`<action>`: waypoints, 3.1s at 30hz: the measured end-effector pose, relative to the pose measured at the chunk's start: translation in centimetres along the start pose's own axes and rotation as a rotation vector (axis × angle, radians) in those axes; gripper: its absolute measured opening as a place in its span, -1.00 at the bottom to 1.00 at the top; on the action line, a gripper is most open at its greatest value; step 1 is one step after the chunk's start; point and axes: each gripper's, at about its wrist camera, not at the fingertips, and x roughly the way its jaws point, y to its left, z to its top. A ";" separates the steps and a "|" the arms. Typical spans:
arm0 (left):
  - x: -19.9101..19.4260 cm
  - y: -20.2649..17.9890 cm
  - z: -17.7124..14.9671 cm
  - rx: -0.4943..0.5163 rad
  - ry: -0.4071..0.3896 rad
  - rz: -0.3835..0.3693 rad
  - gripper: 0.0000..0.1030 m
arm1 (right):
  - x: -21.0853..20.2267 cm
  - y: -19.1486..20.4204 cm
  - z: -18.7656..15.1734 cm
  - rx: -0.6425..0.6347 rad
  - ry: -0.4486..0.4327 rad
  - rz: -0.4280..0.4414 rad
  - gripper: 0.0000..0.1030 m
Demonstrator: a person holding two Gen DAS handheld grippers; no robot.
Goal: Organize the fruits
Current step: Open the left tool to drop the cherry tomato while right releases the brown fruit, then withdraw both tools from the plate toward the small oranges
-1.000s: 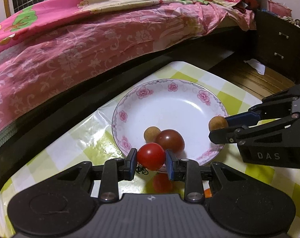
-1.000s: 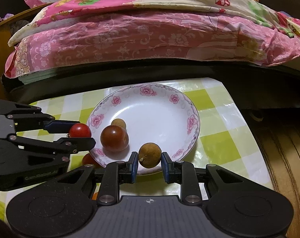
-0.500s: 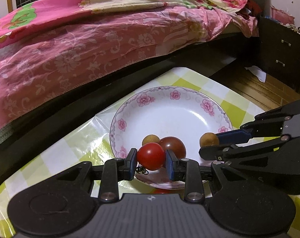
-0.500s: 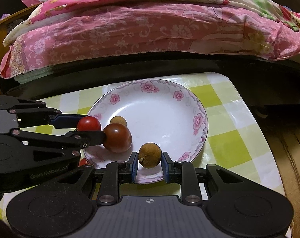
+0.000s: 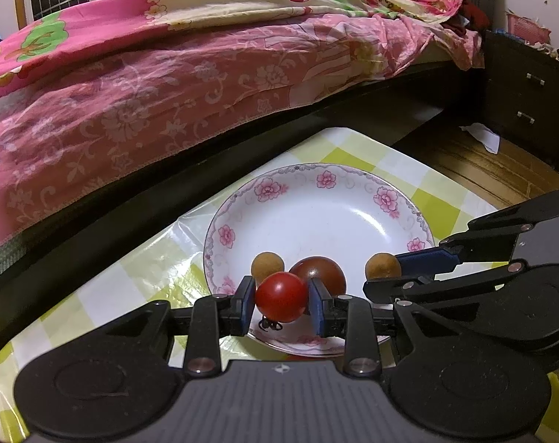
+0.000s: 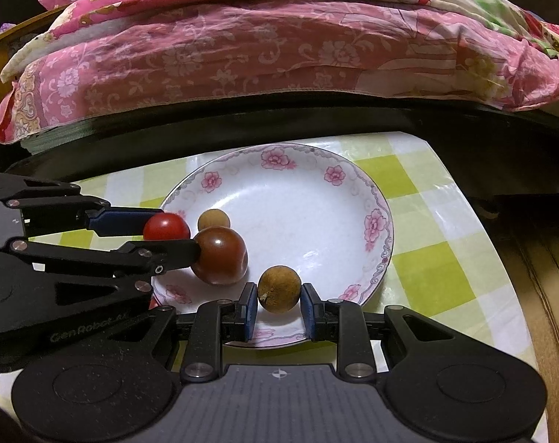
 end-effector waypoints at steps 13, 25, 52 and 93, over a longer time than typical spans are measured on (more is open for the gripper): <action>0.0 -0.5 0.1 0.021 -0.005 0.020 -0.24 | -0.2 -0.1 0.0 0.017 -0.015 -0.023 -0.55; 0.0 -0.8 0.2 0.030 -0.005 0.031 -0.23 | -0.4 -0.3 0.0 0.030 -0.028 -0.038 -0.49; -0.7 -1.0 0.4 0.025 -0.002 0.056 0.04 | -1.6 -0.5 0.3 0.050 -0.073 -0.058 -0.46; -4.4 1.3 -2.1 0.010 0.026 0.103 0.29 | -3.8 3.0 -0.3 -0.004 -0.108 -0.011 -0.36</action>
